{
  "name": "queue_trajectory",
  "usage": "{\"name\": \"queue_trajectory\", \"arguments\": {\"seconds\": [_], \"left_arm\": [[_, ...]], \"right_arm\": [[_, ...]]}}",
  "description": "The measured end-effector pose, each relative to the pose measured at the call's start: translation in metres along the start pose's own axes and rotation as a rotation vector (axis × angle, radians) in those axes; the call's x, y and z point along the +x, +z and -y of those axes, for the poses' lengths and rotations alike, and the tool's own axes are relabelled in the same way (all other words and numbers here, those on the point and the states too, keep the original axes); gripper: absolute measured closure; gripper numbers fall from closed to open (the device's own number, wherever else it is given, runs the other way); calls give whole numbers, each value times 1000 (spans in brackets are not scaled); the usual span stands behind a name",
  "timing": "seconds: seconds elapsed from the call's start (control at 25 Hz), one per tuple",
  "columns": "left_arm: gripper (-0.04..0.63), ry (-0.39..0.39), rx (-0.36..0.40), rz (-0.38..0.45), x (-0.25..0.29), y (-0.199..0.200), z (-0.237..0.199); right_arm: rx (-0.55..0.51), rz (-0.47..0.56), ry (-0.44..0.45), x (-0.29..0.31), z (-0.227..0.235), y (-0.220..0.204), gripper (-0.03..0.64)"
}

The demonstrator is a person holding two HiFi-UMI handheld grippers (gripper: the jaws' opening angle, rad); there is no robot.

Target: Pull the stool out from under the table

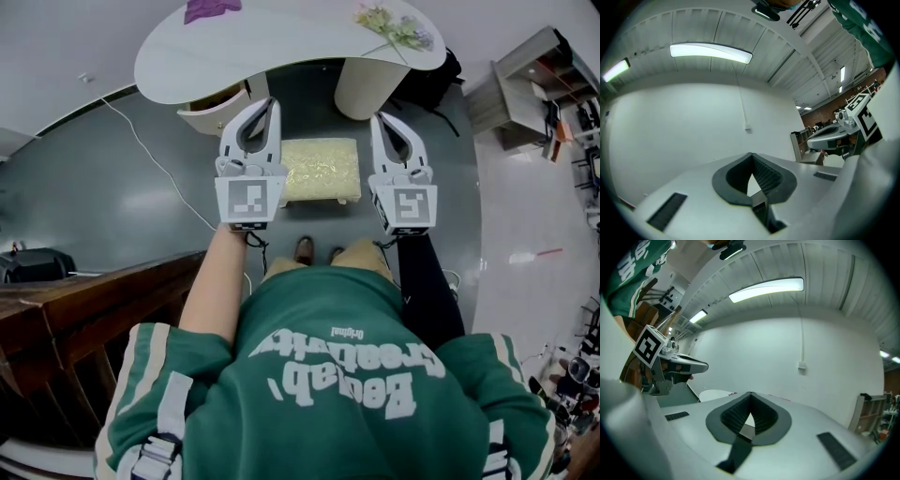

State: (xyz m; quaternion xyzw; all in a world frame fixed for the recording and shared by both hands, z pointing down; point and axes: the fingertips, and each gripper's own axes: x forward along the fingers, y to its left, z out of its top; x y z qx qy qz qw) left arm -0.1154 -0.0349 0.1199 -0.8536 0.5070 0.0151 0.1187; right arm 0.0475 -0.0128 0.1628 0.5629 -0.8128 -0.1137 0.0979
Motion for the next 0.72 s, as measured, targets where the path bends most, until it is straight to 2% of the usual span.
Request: {"name": "queue_trajectory", "arguments": {"seconds": [0.28,0.44,0.72], "left_arm": [[580,4,-20,-8,3,-5,4],[581,-16,-49,7,6,10,10],[581,-13,-20,11,5,-1,11]], "right_arm": [[17,9,-16,-1,5,-1,611],[25,16,-20,-2,6,1,611],[24,18,-23,-4,5,0,611]]}}
